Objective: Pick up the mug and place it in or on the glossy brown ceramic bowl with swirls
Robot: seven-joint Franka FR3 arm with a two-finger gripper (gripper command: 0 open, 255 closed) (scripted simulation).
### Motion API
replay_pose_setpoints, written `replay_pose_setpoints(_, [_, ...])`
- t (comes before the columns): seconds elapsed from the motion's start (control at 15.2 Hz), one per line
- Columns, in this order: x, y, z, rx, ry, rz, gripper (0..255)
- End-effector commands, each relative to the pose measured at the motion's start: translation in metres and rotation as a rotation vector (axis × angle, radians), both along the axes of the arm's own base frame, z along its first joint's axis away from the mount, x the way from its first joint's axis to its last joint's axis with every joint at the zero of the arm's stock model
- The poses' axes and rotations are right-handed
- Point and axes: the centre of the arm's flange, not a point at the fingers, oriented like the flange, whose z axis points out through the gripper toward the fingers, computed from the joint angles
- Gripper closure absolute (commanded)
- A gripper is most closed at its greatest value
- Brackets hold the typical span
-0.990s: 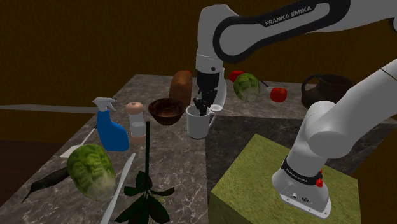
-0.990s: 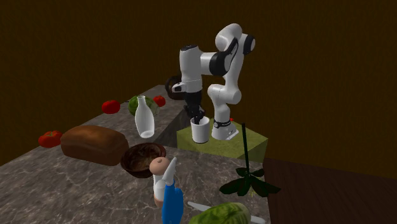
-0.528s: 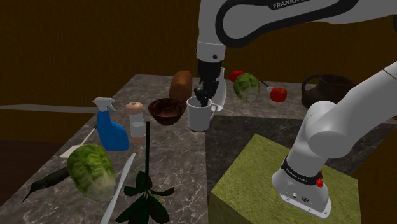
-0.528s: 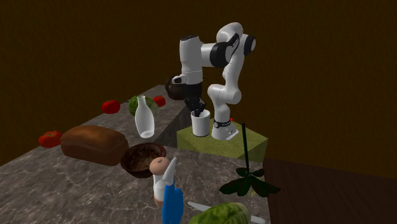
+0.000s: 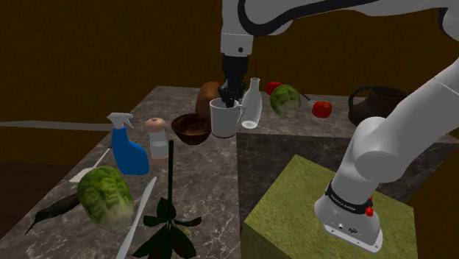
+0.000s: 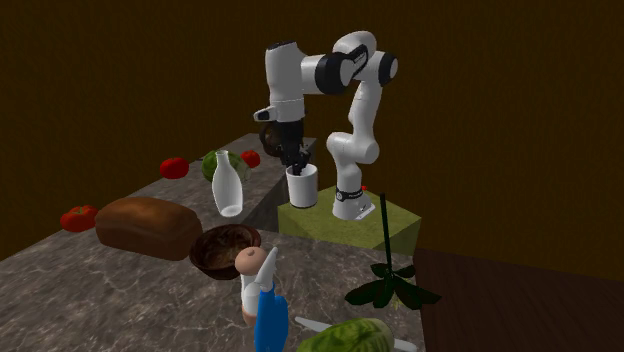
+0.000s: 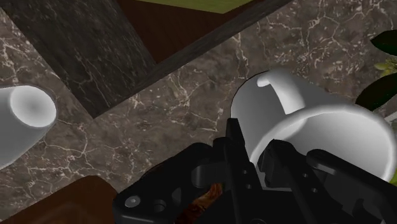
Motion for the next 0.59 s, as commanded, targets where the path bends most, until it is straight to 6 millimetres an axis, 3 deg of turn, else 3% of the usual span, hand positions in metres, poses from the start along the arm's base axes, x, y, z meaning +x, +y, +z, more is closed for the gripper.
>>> replay_pose_setpoints(0.0, [0.025, -0.009, 0.001, 0.000, 0.000, 0.000, 255])
replay_pose_setpoints(0.53, [0.125, -0.044, 0.011, 0.000, 0.000, 0.000, 255])
